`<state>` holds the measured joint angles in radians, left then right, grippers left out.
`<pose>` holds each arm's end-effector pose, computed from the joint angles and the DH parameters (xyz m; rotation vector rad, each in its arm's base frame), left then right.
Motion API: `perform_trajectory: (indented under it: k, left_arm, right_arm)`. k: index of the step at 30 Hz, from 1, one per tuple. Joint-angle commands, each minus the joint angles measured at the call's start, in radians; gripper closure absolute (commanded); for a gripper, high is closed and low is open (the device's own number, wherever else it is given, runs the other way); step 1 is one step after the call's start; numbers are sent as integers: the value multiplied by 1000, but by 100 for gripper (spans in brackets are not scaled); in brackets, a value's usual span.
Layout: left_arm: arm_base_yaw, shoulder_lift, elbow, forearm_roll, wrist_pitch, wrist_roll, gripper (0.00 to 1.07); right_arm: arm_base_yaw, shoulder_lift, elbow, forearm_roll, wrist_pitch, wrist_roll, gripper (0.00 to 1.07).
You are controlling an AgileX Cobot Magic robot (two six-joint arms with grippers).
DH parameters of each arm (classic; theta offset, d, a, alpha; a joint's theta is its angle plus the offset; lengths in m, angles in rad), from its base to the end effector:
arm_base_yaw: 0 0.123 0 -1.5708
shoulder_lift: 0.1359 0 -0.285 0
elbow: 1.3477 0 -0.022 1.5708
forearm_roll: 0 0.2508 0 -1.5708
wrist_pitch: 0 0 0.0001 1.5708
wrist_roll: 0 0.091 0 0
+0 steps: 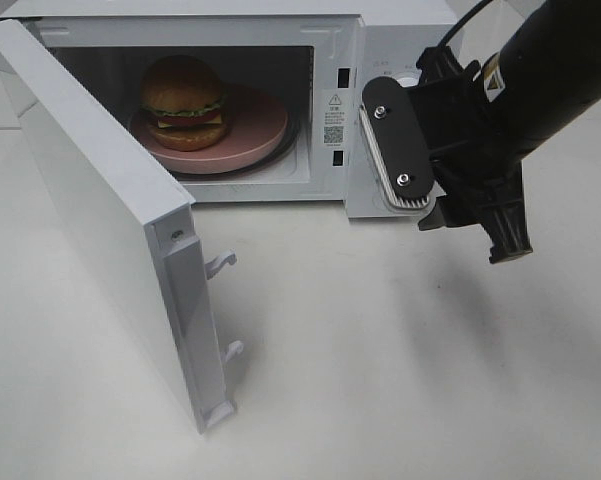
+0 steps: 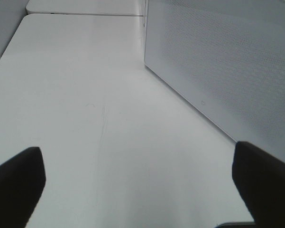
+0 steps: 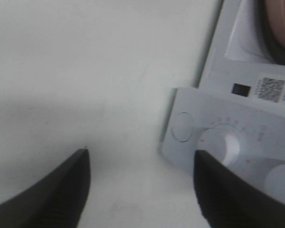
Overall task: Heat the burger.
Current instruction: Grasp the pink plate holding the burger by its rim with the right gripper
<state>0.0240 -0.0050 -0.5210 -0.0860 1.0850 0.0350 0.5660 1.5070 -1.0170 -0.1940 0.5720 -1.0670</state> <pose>-0.0091 -0.0071 0.2813 0.0178 2.0402 -0.0658 0.2678 0.1589 0.2547 -1.9891 1.6375 -0.3895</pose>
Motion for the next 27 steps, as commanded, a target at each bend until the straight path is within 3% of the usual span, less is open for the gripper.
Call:
perform_trajectory:
  k: [1,15,27]
  left_arm:
    - [0,-15,4,2,-13,-6,7]
    - [0,-15,4,1,-13,-6,7]
    - [0,-15,4,1,-13,-6,7]
  right_arm:
    - [1,-2,-7,-13,-116,5,21]
    - [1,81,-8,-18,-272,6,19]
    - [63,227,-129,-17,-295,6,21]
